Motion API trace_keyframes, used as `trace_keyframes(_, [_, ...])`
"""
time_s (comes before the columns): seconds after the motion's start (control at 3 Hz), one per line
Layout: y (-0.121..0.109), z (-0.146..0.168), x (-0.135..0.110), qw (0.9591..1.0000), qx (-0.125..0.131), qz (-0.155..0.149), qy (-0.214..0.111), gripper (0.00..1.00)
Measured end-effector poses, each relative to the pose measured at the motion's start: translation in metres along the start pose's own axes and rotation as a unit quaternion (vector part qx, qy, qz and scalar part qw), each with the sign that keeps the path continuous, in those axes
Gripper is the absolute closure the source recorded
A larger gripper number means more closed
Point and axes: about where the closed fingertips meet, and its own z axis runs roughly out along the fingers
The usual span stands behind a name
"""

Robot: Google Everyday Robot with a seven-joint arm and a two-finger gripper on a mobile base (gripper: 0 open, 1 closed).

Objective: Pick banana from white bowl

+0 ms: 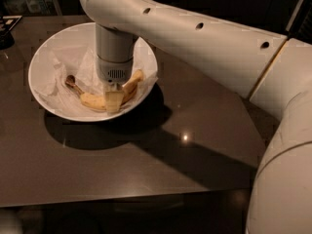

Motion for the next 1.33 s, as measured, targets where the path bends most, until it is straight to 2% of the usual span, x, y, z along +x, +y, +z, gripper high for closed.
trace_keyframes(1.0, [0.029,-0.067,-0.006,0.9985,0.042,-0.026,0.022,1.0])
trace_keyframes(1.33, [0.045,-0.091,-0.007,0.9978,0.056,-0.033,0.016,1.0])
